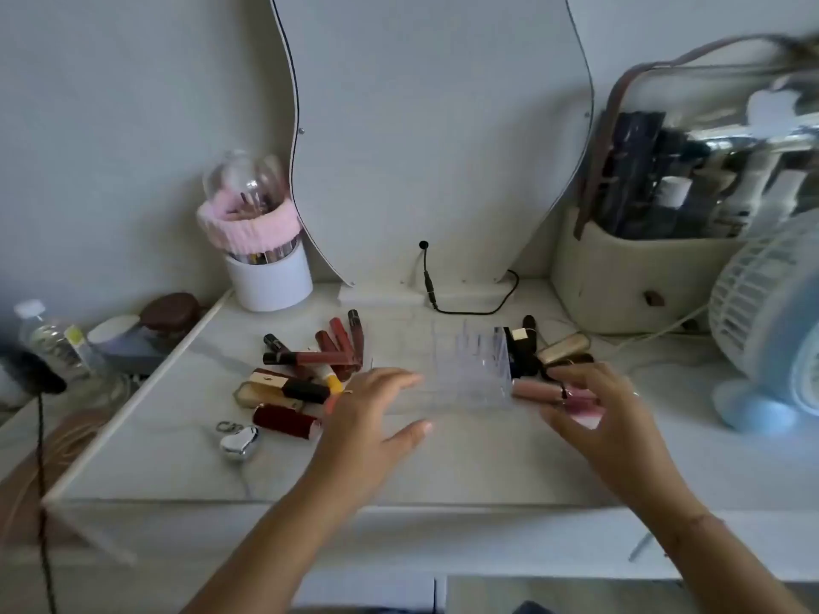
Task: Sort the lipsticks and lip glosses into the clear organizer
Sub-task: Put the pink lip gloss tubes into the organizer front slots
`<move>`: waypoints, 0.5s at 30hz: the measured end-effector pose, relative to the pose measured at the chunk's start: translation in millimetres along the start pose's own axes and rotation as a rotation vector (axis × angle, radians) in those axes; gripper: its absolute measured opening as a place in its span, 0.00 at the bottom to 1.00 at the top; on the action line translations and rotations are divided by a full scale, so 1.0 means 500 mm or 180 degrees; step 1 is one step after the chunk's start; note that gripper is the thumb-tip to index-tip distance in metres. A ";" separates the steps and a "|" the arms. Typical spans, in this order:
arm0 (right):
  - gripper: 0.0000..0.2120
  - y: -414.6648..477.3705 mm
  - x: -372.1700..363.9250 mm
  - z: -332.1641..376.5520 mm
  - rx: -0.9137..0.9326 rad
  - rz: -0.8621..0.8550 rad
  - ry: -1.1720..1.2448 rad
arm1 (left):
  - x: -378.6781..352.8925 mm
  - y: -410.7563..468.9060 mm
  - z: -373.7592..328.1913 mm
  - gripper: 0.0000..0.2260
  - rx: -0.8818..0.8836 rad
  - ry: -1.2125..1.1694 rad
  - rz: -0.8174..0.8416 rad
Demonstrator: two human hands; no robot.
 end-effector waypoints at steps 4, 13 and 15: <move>0.15 -0.010 0.017 -0.014 0.0001 -0.0068 -0.0575 | -0.030 -0.019 -0.010 0.20 0.0049 0.0190 -0.0028; 0.11 -0.004 0.015 -0.027 0.0232 0.0157 -0.1316 | -0.050 -0.023 0.002 0.20 0.0040 0.0558 -0.0157; 0.11 -0.001 0.017 -0.031 0.0200 0.0264 -0.1475 | -0.049 -0.023 0.003 0.19 0.0051 0.0532 -0.0171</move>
Point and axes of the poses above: each hand's wrist, its own y-axis towards the middle knuckle, its own x-axis out of the back of the hand, z = x × y, the point moved 4 cm from there along y, towards the middle knuckle, and after that the axes turned 4 degrees about x, right-handed, at the moved point
